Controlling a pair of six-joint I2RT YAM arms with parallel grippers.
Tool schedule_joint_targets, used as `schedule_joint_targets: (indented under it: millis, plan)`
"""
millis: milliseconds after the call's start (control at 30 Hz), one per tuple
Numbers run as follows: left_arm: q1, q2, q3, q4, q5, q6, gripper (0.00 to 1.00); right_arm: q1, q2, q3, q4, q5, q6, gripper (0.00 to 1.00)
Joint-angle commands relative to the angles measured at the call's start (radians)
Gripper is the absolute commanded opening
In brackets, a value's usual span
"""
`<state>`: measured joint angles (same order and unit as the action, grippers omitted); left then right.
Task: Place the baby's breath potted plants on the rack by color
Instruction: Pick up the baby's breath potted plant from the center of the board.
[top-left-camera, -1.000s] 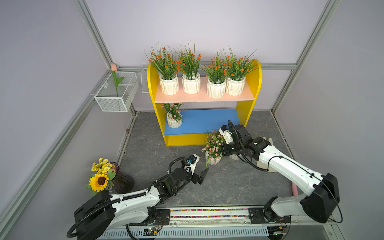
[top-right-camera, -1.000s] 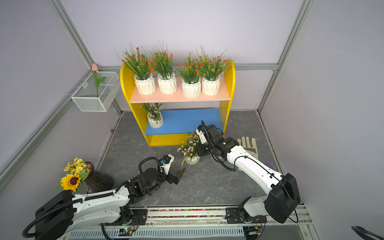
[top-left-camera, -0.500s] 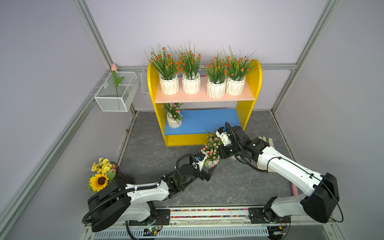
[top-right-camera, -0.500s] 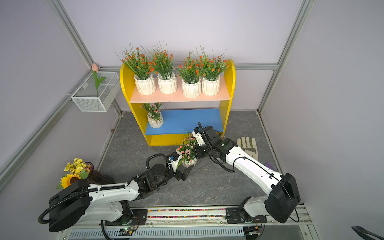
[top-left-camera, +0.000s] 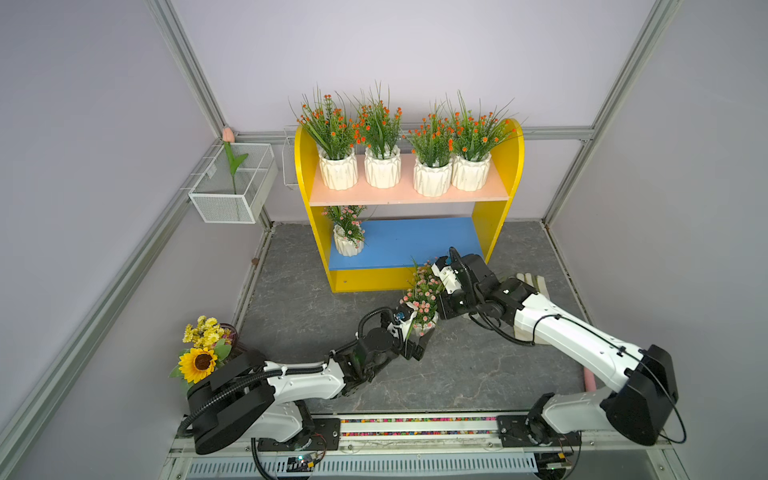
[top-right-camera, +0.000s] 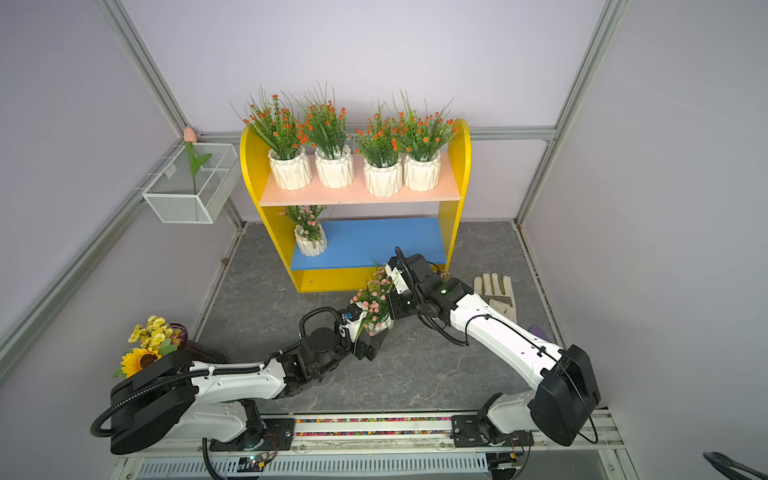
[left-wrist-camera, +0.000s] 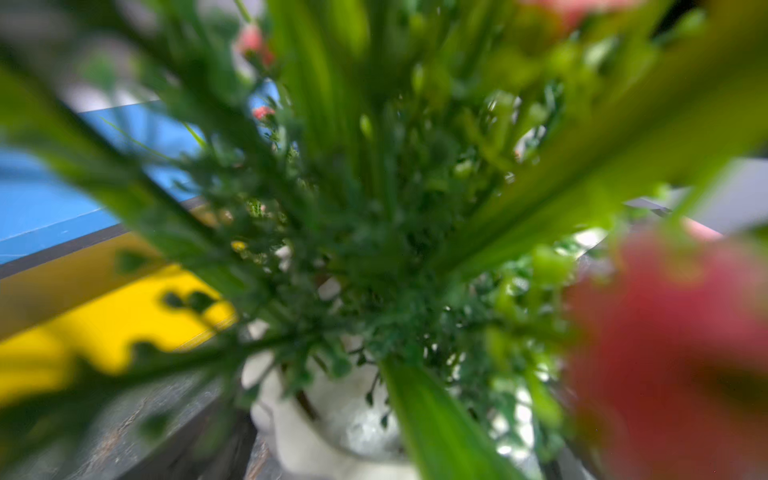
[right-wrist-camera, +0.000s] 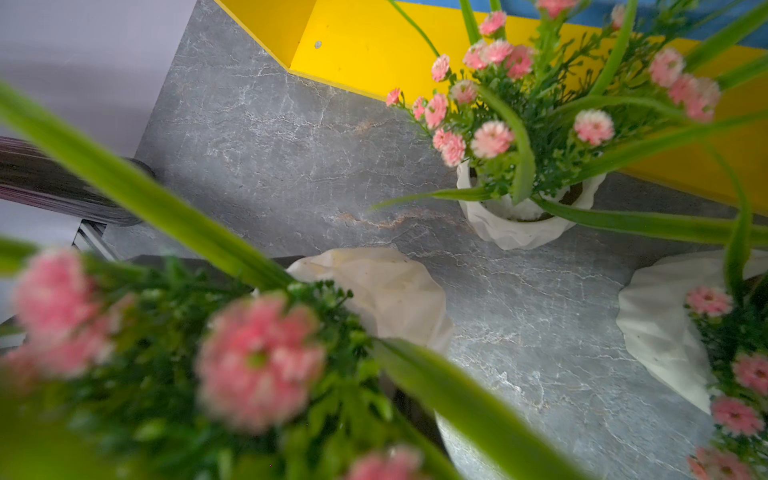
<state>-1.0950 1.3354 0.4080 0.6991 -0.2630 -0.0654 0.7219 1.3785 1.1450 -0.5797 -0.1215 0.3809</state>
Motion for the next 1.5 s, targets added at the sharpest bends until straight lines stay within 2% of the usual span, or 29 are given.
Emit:
schedule_joint_targets:
  millis: [0,300,833,933,1167,1467]
  plan:
    - [-0.023,0.019,0.048,0.058,0.006,0.013,0.99,0.031,-0.032,-0.012,0.141,-0.136,0.048,0.08]
    - [-0.048,0.054,0.067,0.066,-0.099,0.022,0.99,0.036,-0.064,-0.057,0.168,-0.132,0.091,0.07]
    - [-0.068,0.102,0.093,0.079,-0.161,0.014,0.99,0.043,-0.114,-0.124,0.232,-0.148,0.167,0.07]
    - [-0.069,0.102,0.091,0.079,-0.166,0.016,0.92,0.046,-0.125,-0.137,0.24,-0.148,0.177,0.07]
    - [-0.07,0.089,0.087,0.074,-0.163,0.027,0.68,0.048,-0.127,-0.145,0.239,-0.14,0.174,0.08]
    - [-0.071,0.085,0.084,0.05,-0.173,0.015,0.54,0.032,-0.116,-0.183,0.262,-0.123,0.174,0.17]
